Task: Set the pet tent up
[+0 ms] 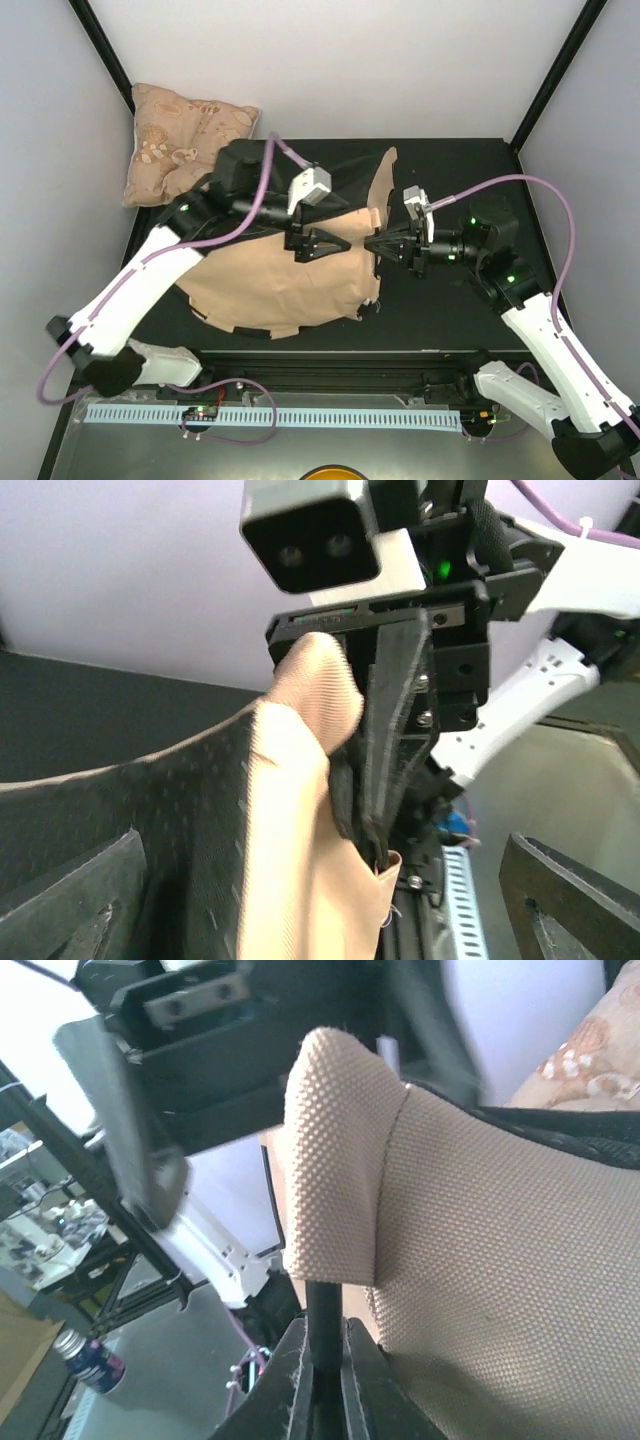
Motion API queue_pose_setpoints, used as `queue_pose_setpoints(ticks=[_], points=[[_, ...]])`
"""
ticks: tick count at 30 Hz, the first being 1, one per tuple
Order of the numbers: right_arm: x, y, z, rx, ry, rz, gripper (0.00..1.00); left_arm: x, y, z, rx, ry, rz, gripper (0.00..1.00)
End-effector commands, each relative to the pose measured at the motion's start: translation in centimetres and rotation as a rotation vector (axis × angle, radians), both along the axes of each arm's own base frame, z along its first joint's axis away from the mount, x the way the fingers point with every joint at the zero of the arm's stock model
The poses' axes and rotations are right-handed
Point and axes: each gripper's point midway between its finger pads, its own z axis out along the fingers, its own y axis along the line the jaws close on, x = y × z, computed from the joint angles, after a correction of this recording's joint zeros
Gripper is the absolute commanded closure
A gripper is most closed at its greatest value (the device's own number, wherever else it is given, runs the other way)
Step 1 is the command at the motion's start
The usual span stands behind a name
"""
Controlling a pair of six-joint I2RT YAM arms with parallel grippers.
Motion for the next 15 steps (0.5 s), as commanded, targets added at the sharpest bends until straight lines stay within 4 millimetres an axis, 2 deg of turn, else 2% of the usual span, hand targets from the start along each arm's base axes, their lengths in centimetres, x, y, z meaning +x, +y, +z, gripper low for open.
queue_pose_setpoints(ticks=[1,3,6,9,12,15], points=[[1.7,-0.6,2.5,0.052,-0.023,-0.132,0.99,-0.2,4.6,6.5,-0.101,-0.172,0.287,0.01],[2.4,-1.0,3.7,0.079,-0.036,-0.197,0.99,0.0,6.5,7.5,-0.119,-0.191,0.4,0.01],[3.7,-1.9,6.0,0.147,-0.037,-0.306,0.99,-2.1,9.5,9.6,-0.195,-0.213,0.467,0.01],[4.7,-3.0,9.1,0.227,-0.039,-0.403,0.99,-5.2,11.4,11.0,-0.275,-0.216,0.44,0.01],[4.9,-4.4,12.8,0.323,-0.053,-0.481,0.99,-7.6,11.9,10.7,-0.315,-0.189,0.365,0.01],[4.6,-5.7,16.6,0.411,-0.07,-0.528,0.99,-7.9,11.4,8.5,-0.292,-0.142,0.331,0.05]])
